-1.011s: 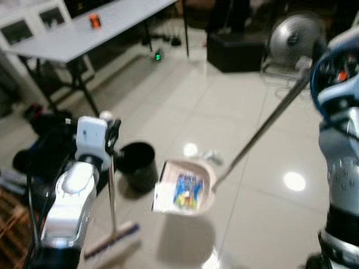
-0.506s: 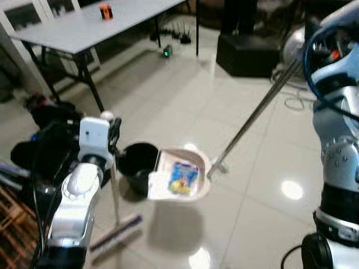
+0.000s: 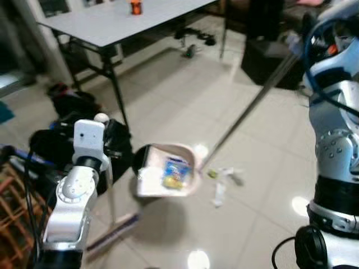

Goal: Sweep floor

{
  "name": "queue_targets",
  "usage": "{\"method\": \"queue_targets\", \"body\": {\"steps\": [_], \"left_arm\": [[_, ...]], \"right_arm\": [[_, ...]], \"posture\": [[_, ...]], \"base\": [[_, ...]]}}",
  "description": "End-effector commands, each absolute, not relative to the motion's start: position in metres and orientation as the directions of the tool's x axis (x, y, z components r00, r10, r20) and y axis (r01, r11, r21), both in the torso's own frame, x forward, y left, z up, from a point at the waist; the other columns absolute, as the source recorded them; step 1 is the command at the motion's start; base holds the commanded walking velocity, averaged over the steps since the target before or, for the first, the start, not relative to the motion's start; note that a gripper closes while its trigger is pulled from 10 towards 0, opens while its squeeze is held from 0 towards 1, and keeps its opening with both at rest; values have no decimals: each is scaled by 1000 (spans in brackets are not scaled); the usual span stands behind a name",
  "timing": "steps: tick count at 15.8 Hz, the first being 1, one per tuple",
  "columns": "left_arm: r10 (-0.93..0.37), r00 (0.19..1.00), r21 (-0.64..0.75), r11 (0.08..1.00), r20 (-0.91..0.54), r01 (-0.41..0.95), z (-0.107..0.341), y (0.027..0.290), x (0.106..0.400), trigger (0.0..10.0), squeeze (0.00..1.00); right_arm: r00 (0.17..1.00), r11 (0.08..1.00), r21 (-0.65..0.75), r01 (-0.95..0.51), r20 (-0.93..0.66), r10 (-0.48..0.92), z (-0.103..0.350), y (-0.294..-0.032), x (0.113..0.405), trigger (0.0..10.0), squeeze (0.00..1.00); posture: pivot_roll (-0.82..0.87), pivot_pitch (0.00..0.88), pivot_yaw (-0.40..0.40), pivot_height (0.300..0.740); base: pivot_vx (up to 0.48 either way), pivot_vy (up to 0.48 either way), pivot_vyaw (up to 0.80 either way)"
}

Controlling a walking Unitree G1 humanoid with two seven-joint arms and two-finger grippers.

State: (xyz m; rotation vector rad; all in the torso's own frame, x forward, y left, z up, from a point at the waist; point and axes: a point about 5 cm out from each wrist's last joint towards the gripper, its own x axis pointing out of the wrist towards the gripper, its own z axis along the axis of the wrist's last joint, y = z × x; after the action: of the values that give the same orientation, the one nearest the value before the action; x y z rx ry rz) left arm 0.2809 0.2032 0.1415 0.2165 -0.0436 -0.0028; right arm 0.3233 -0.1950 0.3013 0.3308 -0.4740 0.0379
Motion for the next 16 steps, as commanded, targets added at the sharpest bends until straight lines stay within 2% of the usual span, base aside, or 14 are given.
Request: {"method": "queue_targets", "body": {"steps": [1,7,16], "left_arm": [[-29,996,222,975,81,11,151,197,283,10000,0],[-38,996,232,972,80,18,152,200,286,10000,0],[-42,996,221,975,78,24,150,195,287,10000,0]], "right_arm": [[859,939,334,-80,501,-104,310,-209,319,10000,0],[852,933,355,-62,505,-136,307,-213,318,10000,0],[850,953,298,-60,515,-108,306,-207,320,10000,0]], "posture": [[27,0,53,740],[24,0,65,740],[19,0,59,740]], "base": [[405,0,0],[406,0,0],[406,0,0]]}}
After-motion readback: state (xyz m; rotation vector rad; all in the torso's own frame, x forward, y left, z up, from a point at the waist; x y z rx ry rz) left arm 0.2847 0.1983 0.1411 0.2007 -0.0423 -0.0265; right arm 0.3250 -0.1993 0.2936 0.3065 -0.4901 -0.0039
